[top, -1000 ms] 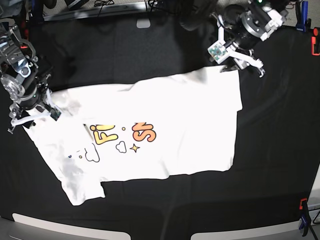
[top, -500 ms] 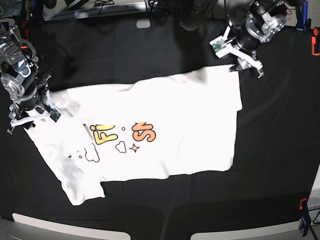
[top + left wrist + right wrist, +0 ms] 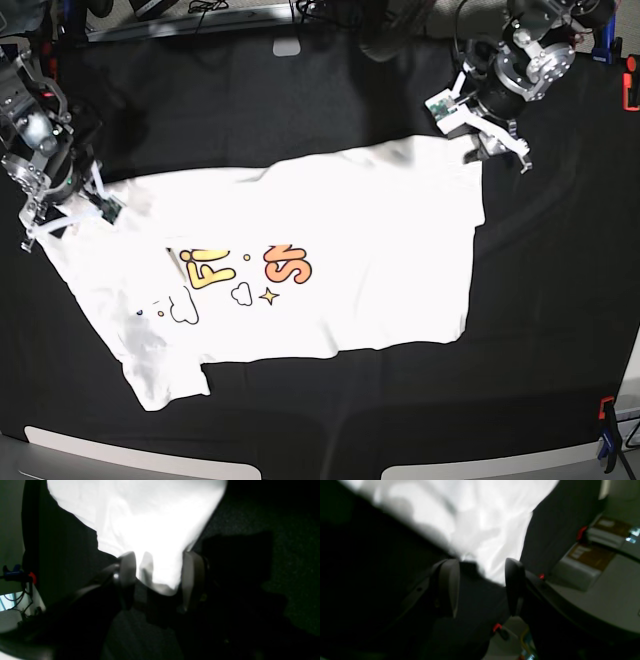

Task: Layout the t-shirt on the table in an organized manner, then fold the t-shirt properly
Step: 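Grasp the shoulder edges with both grippers near the collar, then pull the shoulders with both grippers away from the hem, flattening the shirt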

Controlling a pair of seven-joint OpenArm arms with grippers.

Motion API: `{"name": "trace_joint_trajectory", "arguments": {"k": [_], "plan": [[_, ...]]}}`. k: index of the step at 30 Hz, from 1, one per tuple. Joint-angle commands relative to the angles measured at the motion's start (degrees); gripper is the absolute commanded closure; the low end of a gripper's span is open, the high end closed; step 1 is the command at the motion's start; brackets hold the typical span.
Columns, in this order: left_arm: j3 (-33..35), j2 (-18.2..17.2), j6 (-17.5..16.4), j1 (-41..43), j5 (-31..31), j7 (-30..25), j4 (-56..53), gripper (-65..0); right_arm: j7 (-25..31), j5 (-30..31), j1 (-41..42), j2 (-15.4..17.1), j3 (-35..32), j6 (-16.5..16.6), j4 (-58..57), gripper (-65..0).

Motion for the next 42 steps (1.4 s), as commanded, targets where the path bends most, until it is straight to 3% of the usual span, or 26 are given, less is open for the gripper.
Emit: {"name": "trace_joint_trajectory", "arguments": {"k": [1, 5, 8, 13, 17, 22, 27, 30, 32, 34, 37, 40, 42], "plan": [[-0.2, -0.7, 0.2, 0.1, 0.3, 0.1, 0.4, -19.2, 0.0, -1.6, 0.8, 1.5, 0.7, 0.0, -0.5, -28.6], [-0.2, -0.7, 0.3, 0.1, 0.1, -1.2, 0.4, -0.4, 2.6, -4.7, 0.8, 1.5, 0.7, 0.0, -4.5, -28.6], [-0.2, -0.7, 0.2, 0.1, -2.1, -1.4, 0.4, 0.0, 9.0, -4.8, 0.8, 1.4, 0.4, 0.6, -8.5, -28.6], [-0.2, -0.7, 0.2, 0.2, -2.9, -1.3, 0.4, 0.0, 16.2, -12.6, 0.9, 0.5, -2.4, 0.0, -14.0, -28.6], [-0.2, -0.7, 0.2, 0.2, -2.9, -1.4, 0.4, 0.0, 17.5, -14.8, 1.0, -0.7, -5.6, -2.6, -16.5, -28.6], [-0.2, -0.7, 0.2, 0.2, -2.9, -1.4, 0.4, 0.0, 17.4, -19.8, 1.0, -3.7, -9.8, -10.0, -18.6, -28.6], [-0.2, -0.7, 0.2, 0.2, -2.8, -1.4, 0.4, 0.0, 15.8, -19.9, 1.1, -5.4, -12.0, -11.7, -18.6, -28.5], [-0.2, -0.7, 0.3, 0.2, -2.7, -1.4, 0.4, 0.0, 14.0, -19.9, 1.1, -5.4, -12.2, -14.9, -18.6, -21.7], [-0.2, -0.7, 0.3, 0.2, -2.7, -1.4, 0.4, 0.0, 12.1, -19.9, 1.1, -5.3, -12.2, -17.7, -18.6, -10.8], [-0.2, -0.7, 0.3, 0.2, -2.7, -1.3, 0.4, 0.0, 11.0, -19.9, 1.1, -5.3, -12.2, -18.3, -18.6, 0.0], [-0.2, -0.7, 2.0, 0.2, -2.7, 0.0, 0.5, 0.0, 10.3, -20.0, 0.9, -5.3, -12.2, -18.2, -18.1, 0.0], [-0.2, -0.7, 6.4, 0.2, -2.6, 5.0, 1.0, 0.0, 8.8, -20.0, 0.1, -5.1, -12.2, -17.5, -16.0, 0.0], [-0.2, -0.7, 7.2, 0.2, -1.1, 7.3, 1.3, 0.0, 7.7, -20.0, -1.2, -4.7, -12.2, -17.3, -13.6, 0.0]]}}
